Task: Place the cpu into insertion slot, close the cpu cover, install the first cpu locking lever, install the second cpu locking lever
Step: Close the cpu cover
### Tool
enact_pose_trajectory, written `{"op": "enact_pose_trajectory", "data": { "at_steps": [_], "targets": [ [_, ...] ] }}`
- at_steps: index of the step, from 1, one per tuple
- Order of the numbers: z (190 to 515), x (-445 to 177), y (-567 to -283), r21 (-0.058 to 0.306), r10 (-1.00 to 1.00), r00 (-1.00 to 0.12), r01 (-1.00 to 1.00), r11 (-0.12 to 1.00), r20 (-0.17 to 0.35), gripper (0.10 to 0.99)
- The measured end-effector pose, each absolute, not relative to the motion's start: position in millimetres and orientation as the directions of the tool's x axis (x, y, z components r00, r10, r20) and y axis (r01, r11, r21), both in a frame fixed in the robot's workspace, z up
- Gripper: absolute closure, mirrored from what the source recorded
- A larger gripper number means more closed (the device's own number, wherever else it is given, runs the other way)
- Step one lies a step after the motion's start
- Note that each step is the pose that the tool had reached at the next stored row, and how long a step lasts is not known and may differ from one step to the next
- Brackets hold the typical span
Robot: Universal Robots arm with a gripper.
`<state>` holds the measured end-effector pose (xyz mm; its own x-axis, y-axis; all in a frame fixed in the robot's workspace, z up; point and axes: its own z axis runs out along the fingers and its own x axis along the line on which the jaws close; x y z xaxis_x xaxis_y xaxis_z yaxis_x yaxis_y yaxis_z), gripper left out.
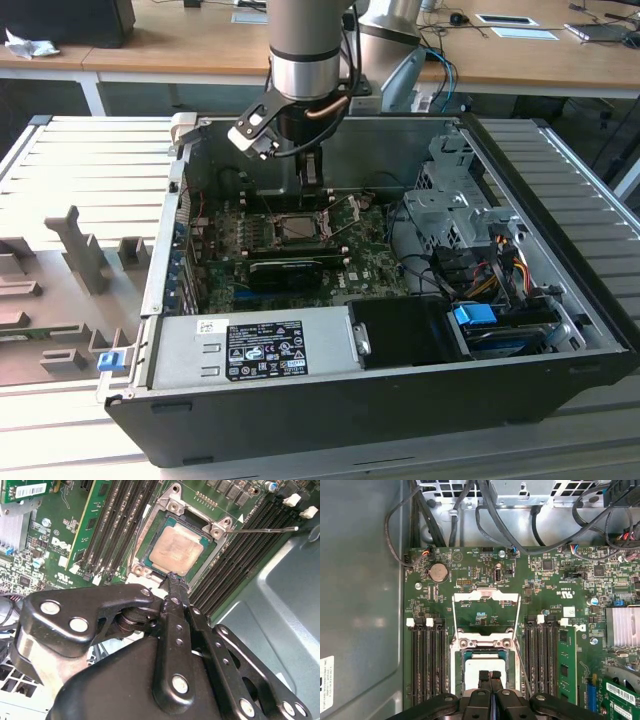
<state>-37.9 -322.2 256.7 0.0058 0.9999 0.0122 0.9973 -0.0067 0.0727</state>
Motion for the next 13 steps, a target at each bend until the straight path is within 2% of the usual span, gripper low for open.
{"op": "enact_pose_trajectory", "data": {
  "at_steps": [13],
  "targets": [
    [263.1, -36.7, -322.0, 0.072, 1.0, 0.006, 0.997, -0.007, 0.012, 0.98]
  ]
}}
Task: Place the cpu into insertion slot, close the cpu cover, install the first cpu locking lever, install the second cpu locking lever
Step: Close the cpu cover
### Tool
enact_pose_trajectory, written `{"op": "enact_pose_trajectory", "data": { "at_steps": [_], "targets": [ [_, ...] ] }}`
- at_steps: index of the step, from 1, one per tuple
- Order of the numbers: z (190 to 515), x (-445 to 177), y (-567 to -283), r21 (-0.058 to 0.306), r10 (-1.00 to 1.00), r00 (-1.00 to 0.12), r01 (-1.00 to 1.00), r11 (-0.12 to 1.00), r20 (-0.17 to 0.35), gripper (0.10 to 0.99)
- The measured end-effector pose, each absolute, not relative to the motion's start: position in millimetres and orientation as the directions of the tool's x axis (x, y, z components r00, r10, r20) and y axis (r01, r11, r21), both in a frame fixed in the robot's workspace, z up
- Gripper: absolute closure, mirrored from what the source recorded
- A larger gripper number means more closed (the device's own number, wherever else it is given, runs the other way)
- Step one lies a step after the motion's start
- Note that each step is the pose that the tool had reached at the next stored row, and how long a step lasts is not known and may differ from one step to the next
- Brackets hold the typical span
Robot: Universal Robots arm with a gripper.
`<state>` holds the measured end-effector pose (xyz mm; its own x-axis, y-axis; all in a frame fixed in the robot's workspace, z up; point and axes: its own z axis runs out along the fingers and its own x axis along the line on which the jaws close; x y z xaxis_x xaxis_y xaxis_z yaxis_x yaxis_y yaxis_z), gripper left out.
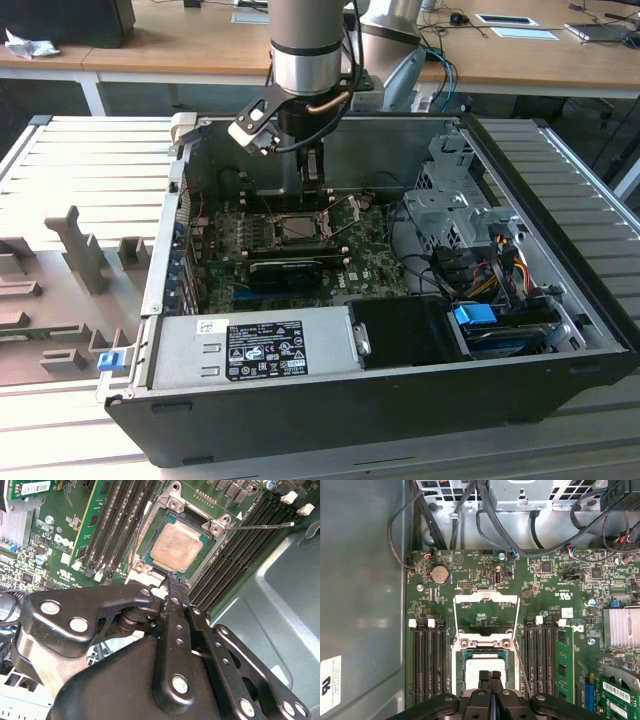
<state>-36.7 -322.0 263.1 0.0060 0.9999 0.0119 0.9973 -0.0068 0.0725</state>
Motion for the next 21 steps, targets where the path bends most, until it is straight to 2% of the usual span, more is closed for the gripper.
{"op": "enact_pose_trajectory", "data": {
  "at_steps": [21],
  "targets": [
    [269.1, -19.3, -321.7, 0.072, 1.0, 0.006, 0.997, -0.007, 0.012, 0.98]
  ]
}}
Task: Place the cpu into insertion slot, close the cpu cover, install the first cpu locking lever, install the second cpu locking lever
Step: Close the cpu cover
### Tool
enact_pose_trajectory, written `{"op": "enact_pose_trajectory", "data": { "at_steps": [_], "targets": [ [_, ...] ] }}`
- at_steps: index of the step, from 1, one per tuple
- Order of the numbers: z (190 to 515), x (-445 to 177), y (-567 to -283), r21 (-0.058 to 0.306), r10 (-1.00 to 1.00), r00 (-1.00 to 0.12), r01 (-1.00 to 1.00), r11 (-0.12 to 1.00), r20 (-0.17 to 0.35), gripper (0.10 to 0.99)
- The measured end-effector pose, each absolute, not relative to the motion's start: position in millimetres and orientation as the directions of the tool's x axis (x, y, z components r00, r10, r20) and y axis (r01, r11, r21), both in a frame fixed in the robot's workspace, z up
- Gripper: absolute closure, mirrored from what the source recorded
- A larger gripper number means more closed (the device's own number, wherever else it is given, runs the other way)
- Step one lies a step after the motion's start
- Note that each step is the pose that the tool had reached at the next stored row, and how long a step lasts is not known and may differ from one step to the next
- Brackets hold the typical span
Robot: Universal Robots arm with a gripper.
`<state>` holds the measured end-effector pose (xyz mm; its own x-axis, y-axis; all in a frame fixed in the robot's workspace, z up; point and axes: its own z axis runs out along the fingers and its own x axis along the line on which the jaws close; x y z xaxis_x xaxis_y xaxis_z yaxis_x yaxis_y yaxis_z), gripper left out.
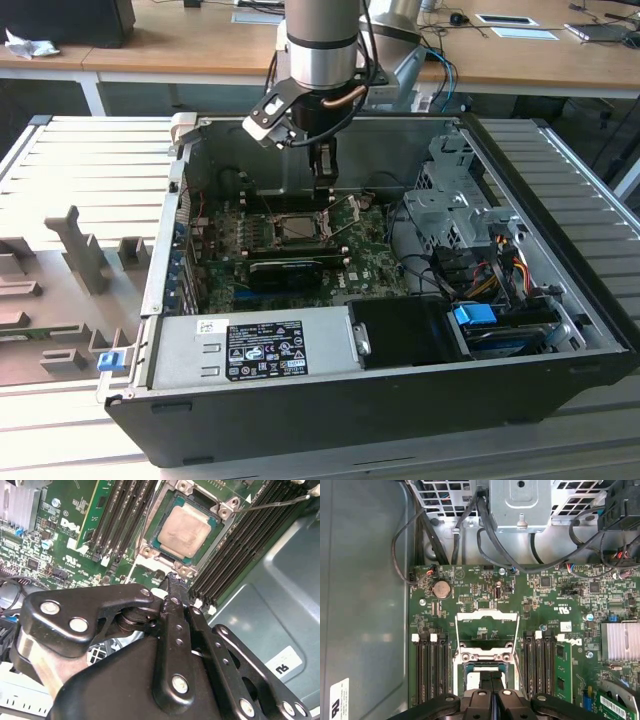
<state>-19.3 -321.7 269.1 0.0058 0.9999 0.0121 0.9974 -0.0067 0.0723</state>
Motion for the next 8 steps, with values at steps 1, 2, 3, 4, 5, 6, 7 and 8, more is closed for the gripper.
{"op": "enact_pose_trajectory", "data": {
  "at_steps": [1, 2, 3, 4, 5, 6, 7, 8],
  "targets": [
    [269.1, -18.8, -321.7, 0.072, 1.0, 0.006, 0.997, -0.007, 0.012, 0.98],
    [269.1, -17.7, -321.7, 0.072, 1.0, 0.006, 0.997, -0.007, 0.012, 0.98],
    [269.0, -17.1, -321.7, 0.072, 1.0, 0.006, 0.997, -0.007, 0.012, 0.98],
    [269.0, -16.4, -321.7, 0.072, 1.0, 0.006, 0.997, -0.007, 0.012, 0.98],
    [269.1, -15.6, -321.7, 0.072, 1.0, 0.006, 0.997, -0.007, 0.012, 0.98],
    [269.1, -14.9, -321.7, 0.072, 1.0, 0.006, 0.997, -0.007, 0.012, 0.98],
    [269.0, -14.3, -321.7, 0.072, 1.0, 0.006, 0.997, -0.007, 0.012, 0.98],
    [269.1, -13.7, -321.7, 0.072, 1.0, 0.006, 0.997, -0.007, 0.012, 0.98]
  ]
}}
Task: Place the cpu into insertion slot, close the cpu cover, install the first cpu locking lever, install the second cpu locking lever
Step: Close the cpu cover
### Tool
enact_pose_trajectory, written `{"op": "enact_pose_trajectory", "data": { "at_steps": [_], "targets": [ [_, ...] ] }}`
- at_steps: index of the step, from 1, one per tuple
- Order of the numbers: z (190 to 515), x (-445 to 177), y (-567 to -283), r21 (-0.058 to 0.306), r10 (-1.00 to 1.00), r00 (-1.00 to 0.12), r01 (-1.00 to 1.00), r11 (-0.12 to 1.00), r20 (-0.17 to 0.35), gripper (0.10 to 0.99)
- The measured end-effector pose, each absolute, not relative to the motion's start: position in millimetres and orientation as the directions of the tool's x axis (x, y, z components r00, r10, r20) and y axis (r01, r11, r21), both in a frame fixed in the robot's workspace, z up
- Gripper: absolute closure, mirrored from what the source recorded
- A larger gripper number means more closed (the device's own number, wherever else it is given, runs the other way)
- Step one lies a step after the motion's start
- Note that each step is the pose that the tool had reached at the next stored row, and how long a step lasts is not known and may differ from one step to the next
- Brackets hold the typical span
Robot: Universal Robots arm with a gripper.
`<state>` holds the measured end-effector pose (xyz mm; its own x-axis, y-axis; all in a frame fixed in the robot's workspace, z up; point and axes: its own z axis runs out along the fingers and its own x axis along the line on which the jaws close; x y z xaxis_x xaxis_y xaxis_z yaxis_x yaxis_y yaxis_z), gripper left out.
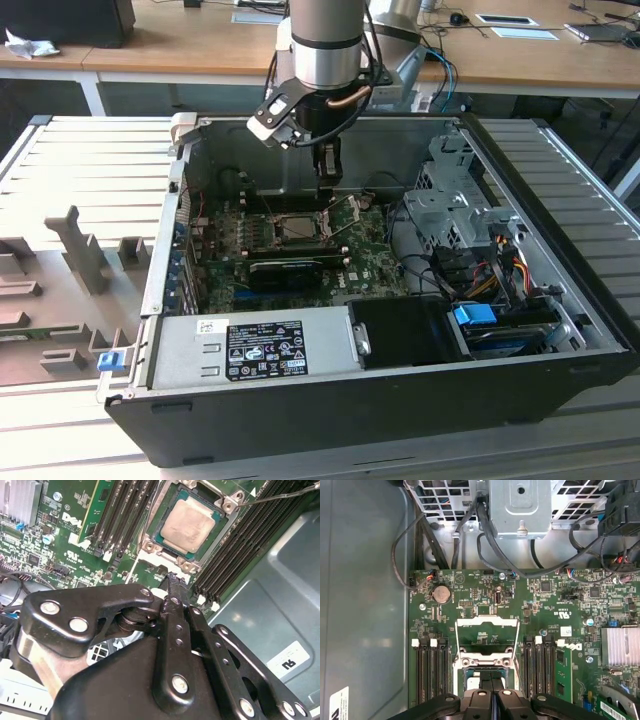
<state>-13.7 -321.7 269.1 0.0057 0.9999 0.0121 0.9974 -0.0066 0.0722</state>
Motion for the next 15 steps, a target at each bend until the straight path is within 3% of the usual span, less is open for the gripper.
{"op": "enact_pose_trajectory", "data": {
  "at_steps": [15],
  "targets": [
    [269.0, -3.9, -321.5, 0.072, 1.0, 0.006, 0.997, -0.007, 0.012, 0.98]
  ]
}}
